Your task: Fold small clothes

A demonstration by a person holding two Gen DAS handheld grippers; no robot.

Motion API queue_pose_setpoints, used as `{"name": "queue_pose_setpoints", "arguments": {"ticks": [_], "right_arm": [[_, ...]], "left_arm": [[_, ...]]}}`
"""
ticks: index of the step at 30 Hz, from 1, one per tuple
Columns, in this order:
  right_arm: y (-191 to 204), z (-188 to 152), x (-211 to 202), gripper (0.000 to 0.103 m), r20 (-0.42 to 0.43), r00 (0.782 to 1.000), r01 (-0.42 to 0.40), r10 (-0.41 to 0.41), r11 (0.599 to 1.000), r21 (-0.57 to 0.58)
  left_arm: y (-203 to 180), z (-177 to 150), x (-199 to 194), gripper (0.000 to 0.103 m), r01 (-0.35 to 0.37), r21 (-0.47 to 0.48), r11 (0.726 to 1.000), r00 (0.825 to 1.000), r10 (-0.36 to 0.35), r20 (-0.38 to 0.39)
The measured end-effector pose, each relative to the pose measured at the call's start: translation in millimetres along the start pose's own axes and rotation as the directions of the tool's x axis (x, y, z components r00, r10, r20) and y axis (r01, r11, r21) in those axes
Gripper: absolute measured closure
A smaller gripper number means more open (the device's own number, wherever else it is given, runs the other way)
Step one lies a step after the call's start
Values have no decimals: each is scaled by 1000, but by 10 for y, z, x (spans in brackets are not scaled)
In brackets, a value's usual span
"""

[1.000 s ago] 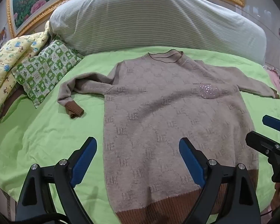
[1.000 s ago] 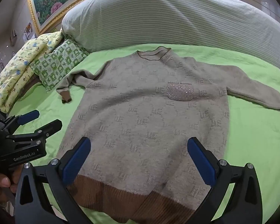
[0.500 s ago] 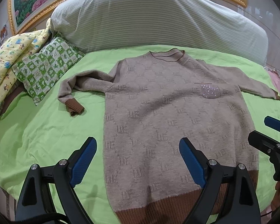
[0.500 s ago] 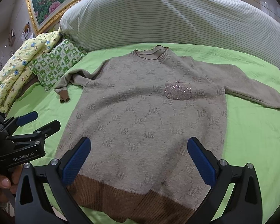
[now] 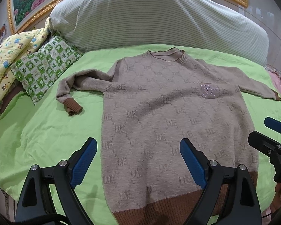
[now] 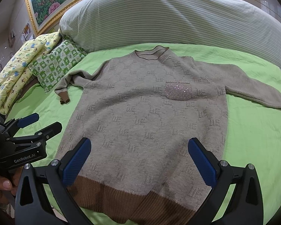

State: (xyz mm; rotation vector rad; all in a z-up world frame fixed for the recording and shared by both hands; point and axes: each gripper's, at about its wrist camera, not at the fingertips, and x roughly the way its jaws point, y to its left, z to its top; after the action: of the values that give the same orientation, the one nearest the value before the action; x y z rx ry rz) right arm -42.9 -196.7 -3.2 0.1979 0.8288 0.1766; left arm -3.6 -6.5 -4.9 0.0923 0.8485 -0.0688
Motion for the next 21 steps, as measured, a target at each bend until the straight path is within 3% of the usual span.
{"name": "queue_pose_setpoints", "arguments": {"ticks": [2,10,21], "right_arm": [[0,1,1,0,-1,1000,0,0,1000,1],[-78,9,27,0,-6,1000,0,0,1000,18],[-173,15,99,0,-19,1000,-6,6,999,38]], "left_arm": [[-18,20,2,12,16,-12,1000,1000,-16,-25],[-79,22,45,12,11,11,1000,1000,-11,3],[-162,34,168,12,19,22,1000,1000,-18,-21]]}}
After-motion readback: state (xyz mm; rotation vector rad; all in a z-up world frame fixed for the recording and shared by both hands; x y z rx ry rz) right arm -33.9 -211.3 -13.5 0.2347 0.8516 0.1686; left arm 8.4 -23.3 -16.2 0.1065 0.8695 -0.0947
